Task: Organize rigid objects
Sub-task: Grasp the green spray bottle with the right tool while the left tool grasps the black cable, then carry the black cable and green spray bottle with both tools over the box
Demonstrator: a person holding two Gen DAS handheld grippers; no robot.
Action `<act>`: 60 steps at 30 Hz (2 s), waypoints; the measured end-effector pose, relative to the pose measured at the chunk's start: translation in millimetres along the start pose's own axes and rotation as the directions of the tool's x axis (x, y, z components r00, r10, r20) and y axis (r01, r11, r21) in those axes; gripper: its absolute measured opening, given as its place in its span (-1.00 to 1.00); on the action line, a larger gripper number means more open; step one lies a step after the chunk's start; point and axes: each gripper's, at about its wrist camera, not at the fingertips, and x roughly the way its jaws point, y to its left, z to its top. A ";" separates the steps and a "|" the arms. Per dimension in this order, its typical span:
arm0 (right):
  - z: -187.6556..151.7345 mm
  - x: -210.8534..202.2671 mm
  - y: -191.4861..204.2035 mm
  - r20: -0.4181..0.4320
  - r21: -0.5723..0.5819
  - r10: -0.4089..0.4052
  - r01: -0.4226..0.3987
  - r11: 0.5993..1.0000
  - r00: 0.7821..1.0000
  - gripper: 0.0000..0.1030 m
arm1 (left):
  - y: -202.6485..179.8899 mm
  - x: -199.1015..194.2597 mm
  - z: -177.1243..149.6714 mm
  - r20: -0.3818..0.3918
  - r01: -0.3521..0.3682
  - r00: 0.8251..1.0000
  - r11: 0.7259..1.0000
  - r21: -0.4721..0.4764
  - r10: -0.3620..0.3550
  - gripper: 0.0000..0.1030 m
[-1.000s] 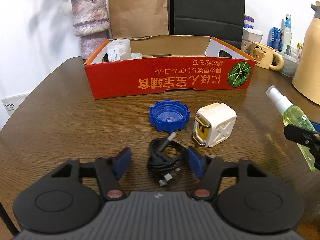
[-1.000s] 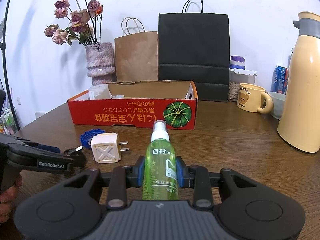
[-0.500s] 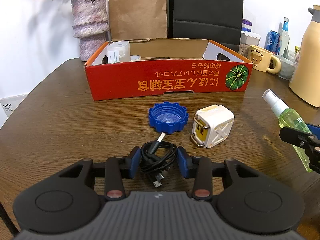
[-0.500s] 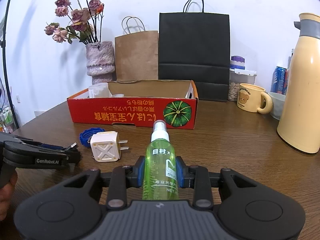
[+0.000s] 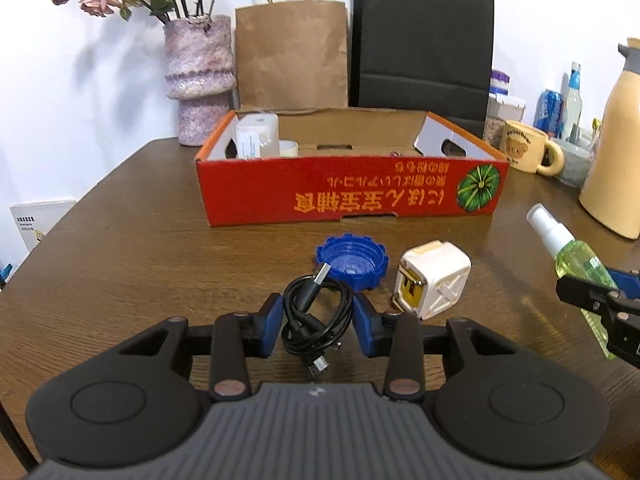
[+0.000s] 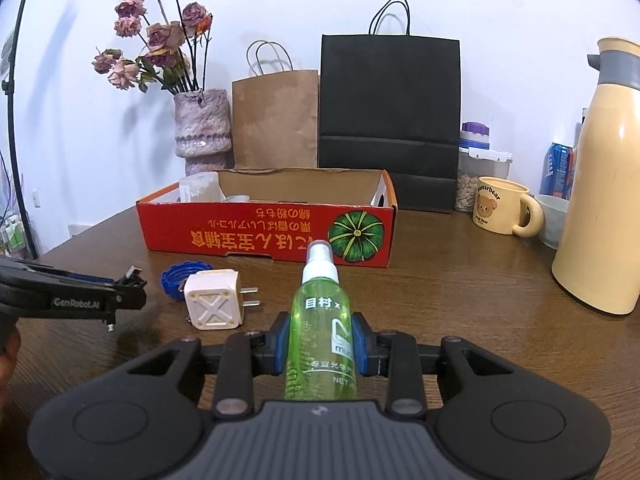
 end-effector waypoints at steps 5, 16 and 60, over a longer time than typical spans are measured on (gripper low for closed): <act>2.1 -1.7 1.9 0.011 0.001 0.003 -0.003 1.000 1.000 -0.41 | 3.7 -9.7 5.2 0.039 -0.010 0.999 1.000 -0.014 0.010 -0.26; 20.9 -4.4 7.8 0.058 0.006 0.009 -0.010 1.000 0.998 -0.41 | 5.7 -30.5 27.5 0.108 0.005 0.994 1.000 -0.027 -0.002 -0.26; 127.6 102.8 15.9 0.162 0.048 0.015 -0.023 0.999 0.987 -0.41 | 10.2 39.5 135.2 0.228 -0.094 0.964 0.978 -0.188 0.136 -0.28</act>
